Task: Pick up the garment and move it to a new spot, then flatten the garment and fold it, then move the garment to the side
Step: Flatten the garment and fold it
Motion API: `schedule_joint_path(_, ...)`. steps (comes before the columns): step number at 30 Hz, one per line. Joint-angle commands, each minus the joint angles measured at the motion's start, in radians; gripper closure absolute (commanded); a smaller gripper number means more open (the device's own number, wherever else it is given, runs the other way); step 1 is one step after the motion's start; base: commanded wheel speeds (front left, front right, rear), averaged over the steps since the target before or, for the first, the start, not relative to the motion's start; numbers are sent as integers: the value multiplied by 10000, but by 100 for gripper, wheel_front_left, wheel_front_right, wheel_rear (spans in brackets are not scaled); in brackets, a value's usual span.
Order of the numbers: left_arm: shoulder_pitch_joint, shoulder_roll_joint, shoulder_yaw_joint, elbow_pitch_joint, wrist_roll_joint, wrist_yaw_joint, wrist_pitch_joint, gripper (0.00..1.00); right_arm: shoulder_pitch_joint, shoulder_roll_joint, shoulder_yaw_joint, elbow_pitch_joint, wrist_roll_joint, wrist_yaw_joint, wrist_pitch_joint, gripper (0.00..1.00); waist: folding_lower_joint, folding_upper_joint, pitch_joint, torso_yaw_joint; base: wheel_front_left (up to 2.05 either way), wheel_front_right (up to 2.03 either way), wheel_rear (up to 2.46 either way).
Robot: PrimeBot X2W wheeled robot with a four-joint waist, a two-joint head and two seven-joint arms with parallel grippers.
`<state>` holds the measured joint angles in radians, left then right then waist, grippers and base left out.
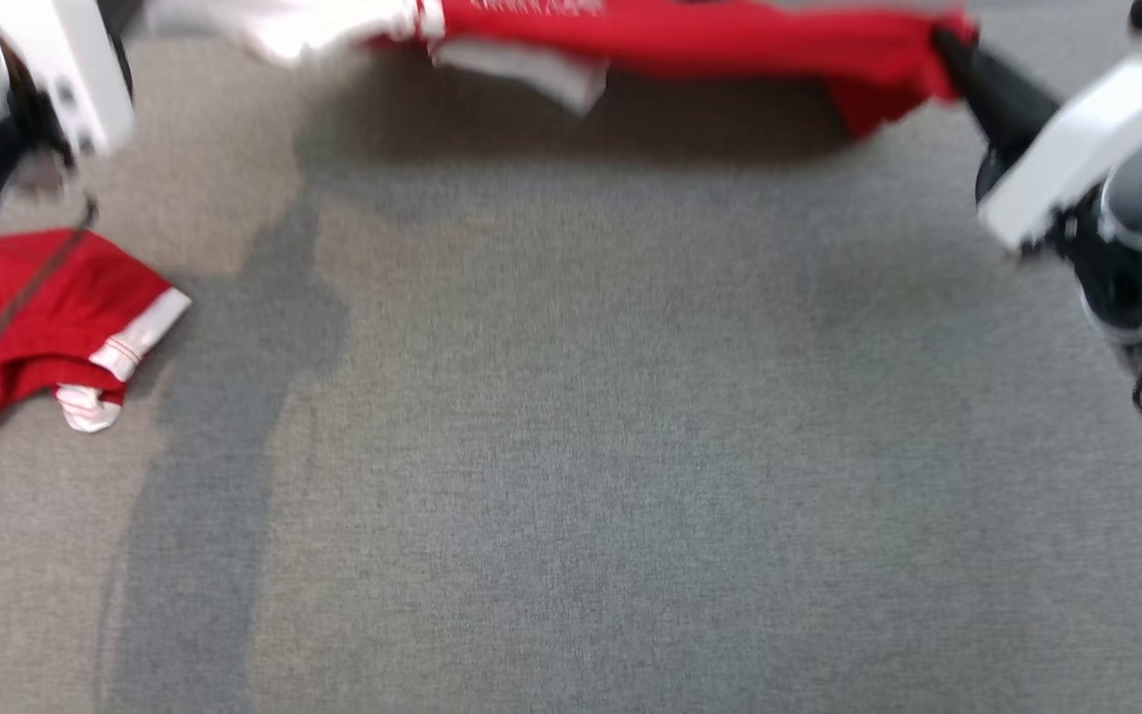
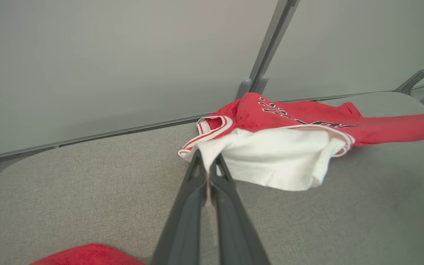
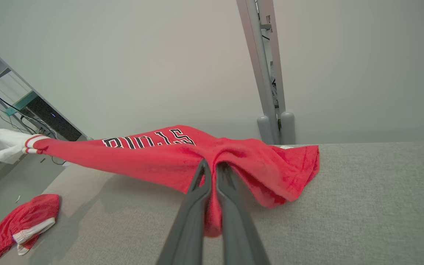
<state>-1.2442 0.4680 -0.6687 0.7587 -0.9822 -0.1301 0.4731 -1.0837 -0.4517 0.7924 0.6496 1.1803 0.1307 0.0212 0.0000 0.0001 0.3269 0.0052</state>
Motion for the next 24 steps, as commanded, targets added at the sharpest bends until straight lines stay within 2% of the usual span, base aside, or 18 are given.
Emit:
schedule_joint_path(1, 512, 134, -138, -334, -282, 1, 262, 100, 458, -266, 116, -200, 228, 1, 111, 100, 0, -1, -883, -10, 0, 0, 0)
schedule_joint_path(7, 2996, 1135, -677, -2246, -1606, 1, 1864, 100, 2200, -1162, 633, -1247, 1282, 1, 835, 100, 0, -1, -1949, -36, 0, 0, 0)
schedule_joint_path(9, 3663, 1383, -809, -2903, -1816, 134, 2248, 100, 2706, -1471, 781, -1515, 1574, 1, 1204, 100, 0, -1, -2190, -50, 0, 0, 0)
schedule_joint_path(13, 5271, 2160, -1081, -4776, -2564, 729, 3306, 100, 3739, -2003, 956, -2065, 2352, 1, 2249, 100, 0, -1, -2645, -207, 0, 0, 0)
schedule_joint_path(14, 5271, 2160, -1081, -4776, -2564, 729, 3306, 100, 3739, -2003, 956, -2065, 2352, 1, 2249, 100, 0, -1, -2645, -207, 0, 0, 0)
schedule_joint_path(18, 6555, 3008, -1267, -6646, -3214, 1337, 4065, 100, 4591, -2547, 1092, -2640, 2853, 1, 2995, 100, 0, -1, -2835, -285, 0, 0, 0)
schedule_joint_path(24, 8079, 4059, -1421, -9037, -4083, 2162, 4640, 100, 5908, -3397, 1211, -3342, 3462, 1, 3681, 100, 0, -1, -2969, -294, 0, 0, 0)
